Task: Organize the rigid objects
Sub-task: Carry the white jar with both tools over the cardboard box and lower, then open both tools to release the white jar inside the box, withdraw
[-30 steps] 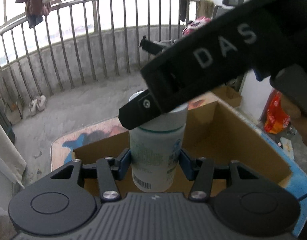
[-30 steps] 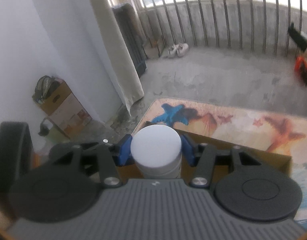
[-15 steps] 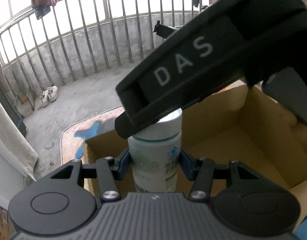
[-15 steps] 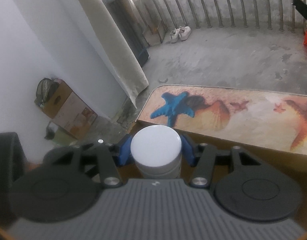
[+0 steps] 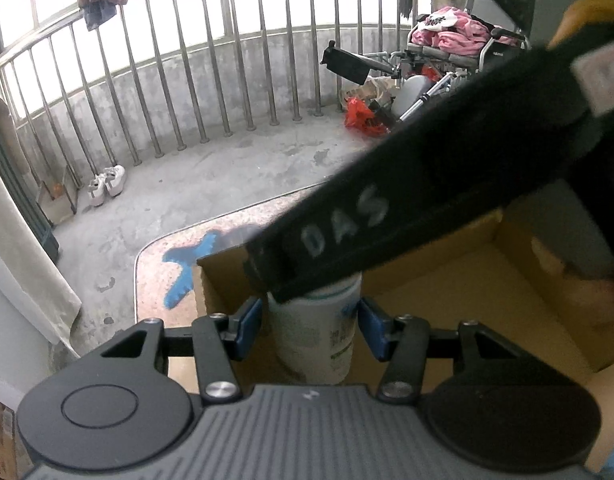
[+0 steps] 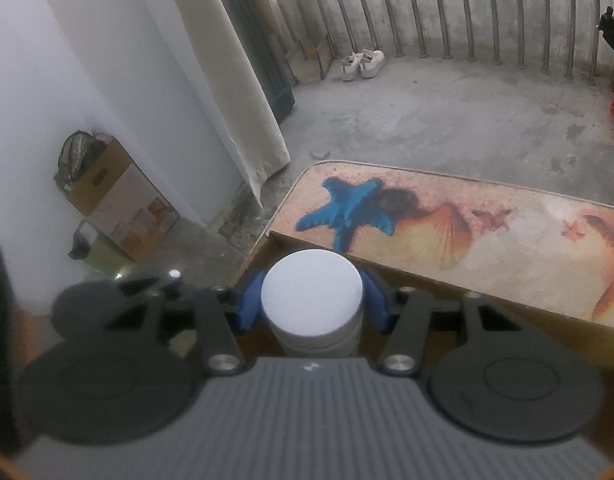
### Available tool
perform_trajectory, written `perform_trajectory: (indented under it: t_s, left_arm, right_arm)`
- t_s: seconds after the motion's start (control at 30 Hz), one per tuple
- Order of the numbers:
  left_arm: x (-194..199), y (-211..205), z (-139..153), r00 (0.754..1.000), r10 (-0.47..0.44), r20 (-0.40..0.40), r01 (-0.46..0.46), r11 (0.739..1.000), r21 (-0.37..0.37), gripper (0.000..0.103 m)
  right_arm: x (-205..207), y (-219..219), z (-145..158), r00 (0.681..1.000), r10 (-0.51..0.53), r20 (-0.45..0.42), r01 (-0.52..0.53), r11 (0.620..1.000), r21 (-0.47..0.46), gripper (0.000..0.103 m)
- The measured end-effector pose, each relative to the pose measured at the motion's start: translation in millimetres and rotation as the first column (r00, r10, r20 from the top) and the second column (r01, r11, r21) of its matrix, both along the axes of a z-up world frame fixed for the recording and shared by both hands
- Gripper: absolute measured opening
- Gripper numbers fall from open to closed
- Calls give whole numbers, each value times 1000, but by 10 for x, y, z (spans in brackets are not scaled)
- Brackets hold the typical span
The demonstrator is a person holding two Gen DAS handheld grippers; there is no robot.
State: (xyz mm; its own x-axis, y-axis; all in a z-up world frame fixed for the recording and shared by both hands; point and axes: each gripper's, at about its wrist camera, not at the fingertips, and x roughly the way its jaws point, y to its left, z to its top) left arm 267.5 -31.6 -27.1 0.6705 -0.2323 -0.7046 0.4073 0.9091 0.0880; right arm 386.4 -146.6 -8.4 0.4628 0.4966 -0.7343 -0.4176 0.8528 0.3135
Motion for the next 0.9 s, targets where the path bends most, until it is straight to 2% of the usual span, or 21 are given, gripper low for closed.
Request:
perform_trajectory:
  t_s: [0.13, 0.43, 0.6, 0.77, 0.83, 0.9]
  left_arm:
    - [-6, -36, -16, 1000, 2, 5, -2, 1000, 16, 51]
    - [-30, -25, 33, 1000, 12, -1, -12, 1000, 23, 49]
    - [-38, -49, 50, 1000, 10, 8, -10, 1000, 29, 50]
    - [-69, -45, 100, 1000, 6, 23, -6, 1000, 26, 57]
    - [-80, -49, 117, 1000, 6, 28, -7, 1000, 24, 65]
    - [-96, -63, 132, 999, 4, 37, -5, 1000, 24, 65]
  right_arm:
    - [14, 56, -99, 1000, 1, 7, -1, 999, -45, 52]
    - [47, 81, -198, 1000, 2, -7, -3, 998, -59, 53]
    - [48, 82, -191, 1000, -3, -7, 2, 998, -61, 57]
    - [25, 58, -146, 1000, -12, -3, 11, 998, -68, 68]
    - [8, 30, -100, 1000, -15, 0, 15, 998, -66, 70]
    - [-24, 7, -48, 1000, -17, 7, 18, 998, -64, 72]
